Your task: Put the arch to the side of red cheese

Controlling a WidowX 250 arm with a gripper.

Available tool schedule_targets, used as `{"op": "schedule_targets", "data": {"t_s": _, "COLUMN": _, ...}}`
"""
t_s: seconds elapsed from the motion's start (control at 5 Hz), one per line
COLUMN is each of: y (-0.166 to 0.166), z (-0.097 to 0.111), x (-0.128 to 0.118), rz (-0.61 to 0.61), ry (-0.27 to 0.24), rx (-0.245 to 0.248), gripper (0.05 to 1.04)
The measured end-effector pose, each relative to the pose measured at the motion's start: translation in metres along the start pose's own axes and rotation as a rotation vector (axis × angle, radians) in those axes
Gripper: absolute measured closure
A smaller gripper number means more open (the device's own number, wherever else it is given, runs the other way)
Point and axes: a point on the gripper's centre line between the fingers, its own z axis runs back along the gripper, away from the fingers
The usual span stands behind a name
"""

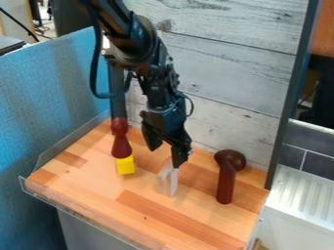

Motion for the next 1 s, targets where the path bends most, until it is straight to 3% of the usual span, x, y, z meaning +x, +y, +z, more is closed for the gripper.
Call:
{"op": "schedule_targets", "data": {"t_s": 0.4, "y": -0.004, "z": -0.020, "x": -0.007, "rz": 0.016, "ry": 0.058, "rx": 0.003, "gripper": 0.137}}
{"op": "schedule_targets", "data": {"t_s": 0.6, "y": -0.002, "z": -0.029, "x": -0.006, "rz": 0.069, "ry": 0.097, "rx": -0.001, "gripper": 0.429}}
{"op": "schedule_targets", "data": {"t_s": 0.8, "y": -0.004, "z": -0.029, "x": -0.004, "rz": 0.063, "ry": 0.083, "rx": -0.012, "gripper": 0.731}}
{"op": "schedule_targets", "data": {"t_s": 1.0, "y": -0.007, "z": -0.030, "x": -0.003, "rz": 0.040, "ry": 0.061, "rx": -0.029, "gripper": 0.887}}
